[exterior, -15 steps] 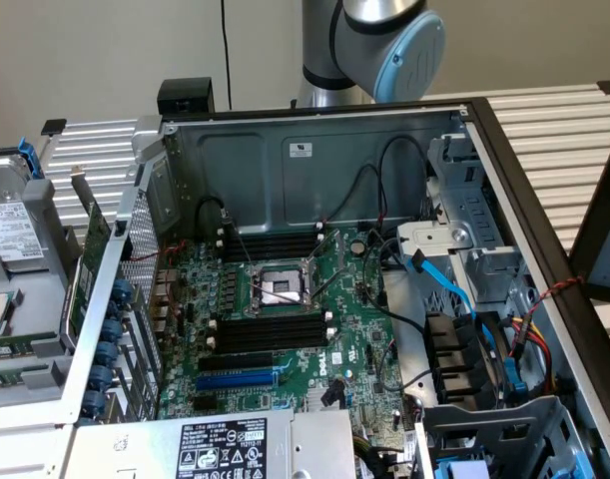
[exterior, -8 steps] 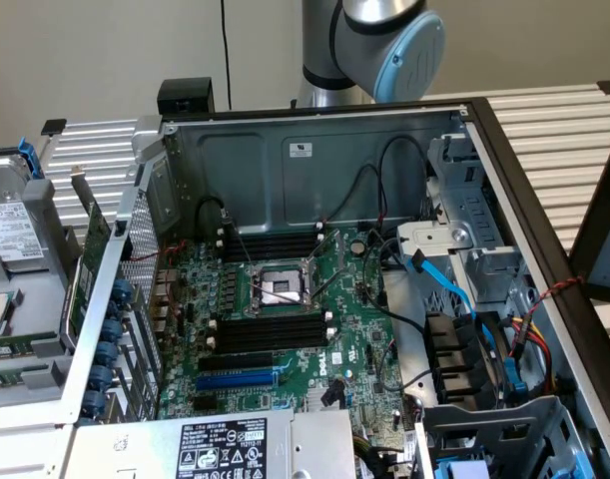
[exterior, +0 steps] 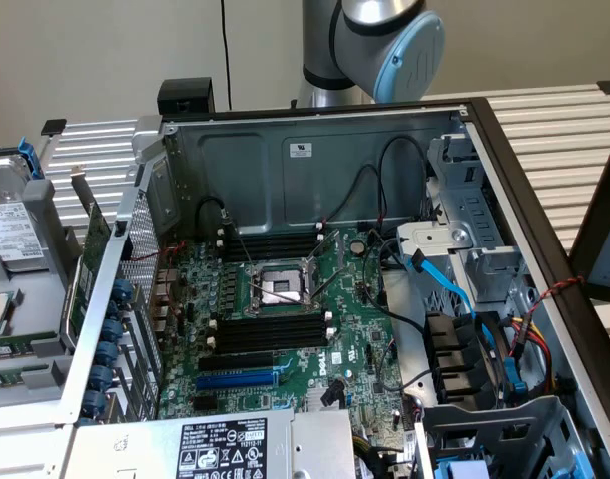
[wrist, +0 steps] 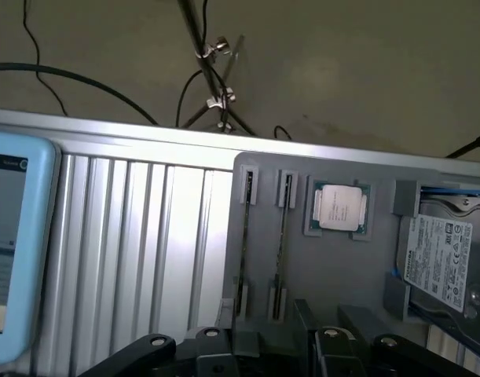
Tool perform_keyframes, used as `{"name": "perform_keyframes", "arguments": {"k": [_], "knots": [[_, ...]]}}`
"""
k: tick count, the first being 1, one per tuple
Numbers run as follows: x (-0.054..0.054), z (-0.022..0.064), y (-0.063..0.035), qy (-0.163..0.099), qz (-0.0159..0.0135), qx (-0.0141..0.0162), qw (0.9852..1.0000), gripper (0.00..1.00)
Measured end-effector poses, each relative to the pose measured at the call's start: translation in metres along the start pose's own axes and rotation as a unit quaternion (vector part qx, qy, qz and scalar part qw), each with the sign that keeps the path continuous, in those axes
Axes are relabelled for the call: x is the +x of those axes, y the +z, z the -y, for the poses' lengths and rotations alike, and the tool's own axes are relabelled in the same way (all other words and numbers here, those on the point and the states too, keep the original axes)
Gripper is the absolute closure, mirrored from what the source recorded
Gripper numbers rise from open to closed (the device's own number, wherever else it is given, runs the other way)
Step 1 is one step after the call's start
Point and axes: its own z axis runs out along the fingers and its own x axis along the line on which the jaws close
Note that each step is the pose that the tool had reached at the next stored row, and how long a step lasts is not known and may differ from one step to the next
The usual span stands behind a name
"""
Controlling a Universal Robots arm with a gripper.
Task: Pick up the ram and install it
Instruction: 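Pick up the ram and move it above insertion slot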
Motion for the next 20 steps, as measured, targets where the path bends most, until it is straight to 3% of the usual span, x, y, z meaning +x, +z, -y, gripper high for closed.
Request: {"name": "perform_keyframes", "arguments": {"k": [20], "knots": [[0.007, 0.0011, 0.0316, 0.002, 0.0000, -0.0005, 1.0000, 0.58]]}}
